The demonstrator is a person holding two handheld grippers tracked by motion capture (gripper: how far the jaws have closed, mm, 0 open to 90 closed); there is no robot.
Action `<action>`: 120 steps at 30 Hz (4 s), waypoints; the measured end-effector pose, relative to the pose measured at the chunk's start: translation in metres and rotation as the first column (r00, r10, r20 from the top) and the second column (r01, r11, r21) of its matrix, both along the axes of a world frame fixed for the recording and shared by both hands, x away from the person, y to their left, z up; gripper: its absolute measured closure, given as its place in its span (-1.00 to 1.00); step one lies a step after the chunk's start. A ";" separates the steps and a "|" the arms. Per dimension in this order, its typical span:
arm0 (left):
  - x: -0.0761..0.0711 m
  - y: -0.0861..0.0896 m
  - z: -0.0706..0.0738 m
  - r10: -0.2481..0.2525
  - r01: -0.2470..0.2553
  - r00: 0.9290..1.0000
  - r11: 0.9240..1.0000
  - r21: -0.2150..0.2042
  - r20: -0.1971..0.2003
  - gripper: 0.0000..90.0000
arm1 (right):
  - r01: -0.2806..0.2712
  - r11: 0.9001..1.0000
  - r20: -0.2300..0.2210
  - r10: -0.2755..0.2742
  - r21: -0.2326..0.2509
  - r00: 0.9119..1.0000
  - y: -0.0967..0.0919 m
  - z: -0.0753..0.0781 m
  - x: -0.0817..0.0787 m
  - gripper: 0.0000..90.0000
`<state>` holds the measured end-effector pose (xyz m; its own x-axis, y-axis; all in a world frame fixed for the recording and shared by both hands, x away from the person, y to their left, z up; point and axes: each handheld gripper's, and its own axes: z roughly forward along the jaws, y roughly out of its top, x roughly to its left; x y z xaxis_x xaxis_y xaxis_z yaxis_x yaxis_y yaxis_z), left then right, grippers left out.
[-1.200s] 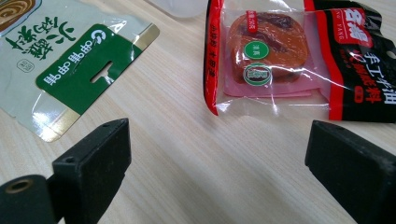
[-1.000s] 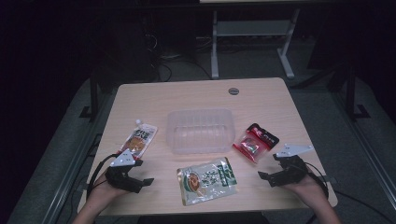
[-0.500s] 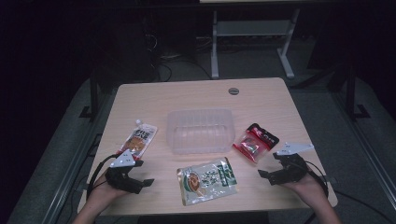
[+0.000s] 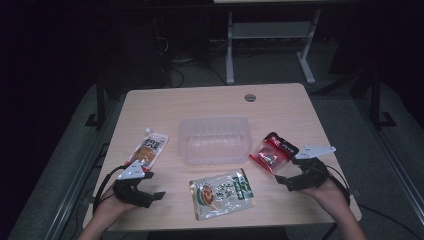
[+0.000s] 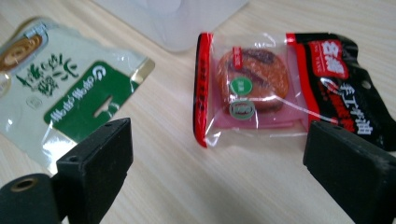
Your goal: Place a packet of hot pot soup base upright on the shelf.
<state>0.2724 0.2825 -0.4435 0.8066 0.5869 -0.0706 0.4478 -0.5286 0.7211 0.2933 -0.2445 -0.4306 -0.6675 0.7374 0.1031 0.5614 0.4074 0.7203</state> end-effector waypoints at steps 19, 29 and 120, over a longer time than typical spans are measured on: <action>0.000 -0.003 0.000 -0.005 0.005 1.000 1.000 -0.004 -0.001 -0.68 | 0.038 0.999 0.023 -0.038 0.033 0.999 0.000 0.023 0.035 -0.14; 0.001 -0.004 0.000 -0.004 0.004 1.000 1.000 0.005 -0.005 -0.68 | 0.053 0.997 0.009 -0.054 0.053 0.999 0.005 0.027 0.063 0.83; -0.002 -0.005 -0.002 -0.013 0.013 1.000 1.000 0.011 -0.016 -0.62 | -0.063 0.991 -0.169 0.043 -0.114 0.985 0.000 -0.013 0.036 1.00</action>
